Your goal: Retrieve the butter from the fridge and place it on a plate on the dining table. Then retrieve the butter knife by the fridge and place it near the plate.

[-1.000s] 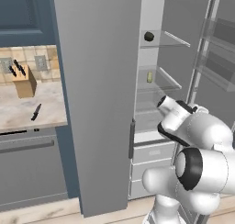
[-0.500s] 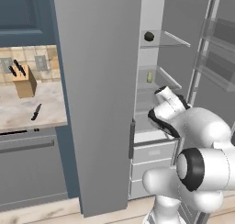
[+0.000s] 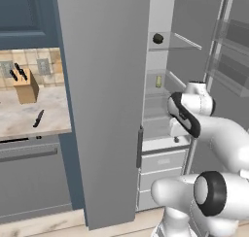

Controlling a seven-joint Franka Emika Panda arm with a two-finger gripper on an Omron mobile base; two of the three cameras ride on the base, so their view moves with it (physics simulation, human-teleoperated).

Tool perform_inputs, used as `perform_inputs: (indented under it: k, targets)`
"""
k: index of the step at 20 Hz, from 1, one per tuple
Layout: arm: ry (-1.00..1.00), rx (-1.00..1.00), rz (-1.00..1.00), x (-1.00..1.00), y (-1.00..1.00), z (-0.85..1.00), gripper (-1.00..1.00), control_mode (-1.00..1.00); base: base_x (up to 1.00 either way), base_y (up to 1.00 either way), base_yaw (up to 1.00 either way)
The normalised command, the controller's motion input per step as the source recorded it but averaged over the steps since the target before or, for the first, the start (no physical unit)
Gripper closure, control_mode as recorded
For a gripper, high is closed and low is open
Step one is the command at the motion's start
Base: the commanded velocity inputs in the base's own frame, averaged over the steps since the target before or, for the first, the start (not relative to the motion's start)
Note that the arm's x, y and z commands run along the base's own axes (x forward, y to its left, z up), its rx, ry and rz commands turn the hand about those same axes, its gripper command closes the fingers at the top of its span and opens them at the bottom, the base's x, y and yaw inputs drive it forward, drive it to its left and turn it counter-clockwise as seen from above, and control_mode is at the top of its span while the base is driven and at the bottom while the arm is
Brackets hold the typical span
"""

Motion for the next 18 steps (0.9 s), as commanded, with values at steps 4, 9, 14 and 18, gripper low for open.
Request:
perform_inputs:
  k: [4, 9, 14, 18]
  targets:
    - [-0.27, 0.1, 0.0, -0.71, 0.37, 0.38, -1.0, -1.0, 0.0, 0.0, 0.0]
    - [-0.18, 0.0, -0.08, -0.52, 0.26, 0.49, -1.0, -1.0, 0.0, 0.0, 0.0]
    - [0.05, -0.02, -0.22, -0.57, 0.44, 0.36, -1.0, -1.0, 0.0, 0.0, 0.0]
    - [0.06, -0.02, -0.21, -0.51, 0.58, 0.35, -1.0, -1.0, 0.0, 0.0, 0.0]
